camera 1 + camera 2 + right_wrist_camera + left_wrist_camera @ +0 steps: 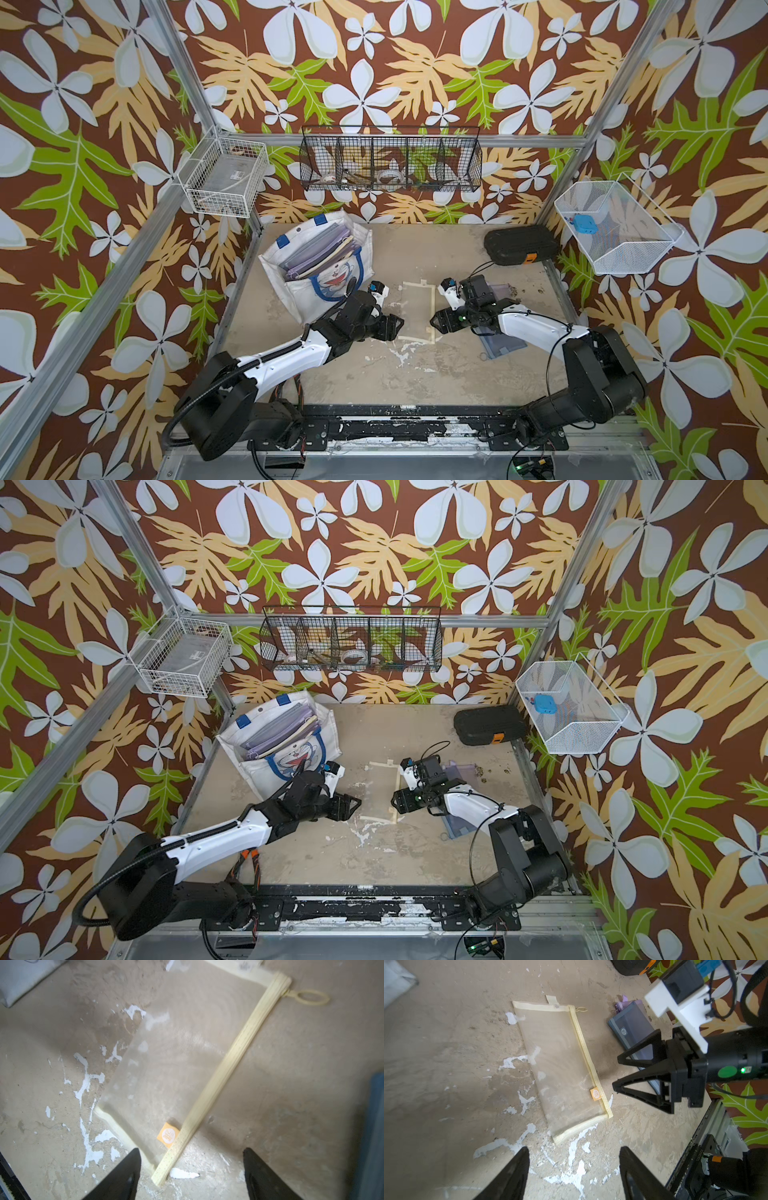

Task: Put the pencil pouch into the canvas bag
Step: Pick up the pencil case from the pencil case.

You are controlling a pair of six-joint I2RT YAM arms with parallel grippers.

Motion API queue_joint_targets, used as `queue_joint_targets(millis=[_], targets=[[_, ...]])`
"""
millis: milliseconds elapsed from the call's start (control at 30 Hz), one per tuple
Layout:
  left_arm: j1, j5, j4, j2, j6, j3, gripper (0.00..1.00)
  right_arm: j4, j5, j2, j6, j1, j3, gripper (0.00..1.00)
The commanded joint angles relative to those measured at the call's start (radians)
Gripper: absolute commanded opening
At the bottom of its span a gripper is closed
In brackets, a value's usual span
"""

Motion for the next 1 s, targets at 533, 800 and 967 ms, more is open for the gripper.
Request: queue_joint_targets(millis=[533,800,967], targets=[[0.006,-0.053,0.135,0.433,-0.088,0.197,0.71,0.186,-0.106,0.107,0.032,0.0,-0.048,0.67],[0.026,0.106,0.277,0.493,-0.178,0.168,0.55,0.199,-0.137,0.123,0.036,0.0,-0.044,0.41],[0.027,0.17,0.363,0.498,-0.217,0.128,0.34,0.217,-0.156,0.124,0.046,0.0,-0.055,0.38]])
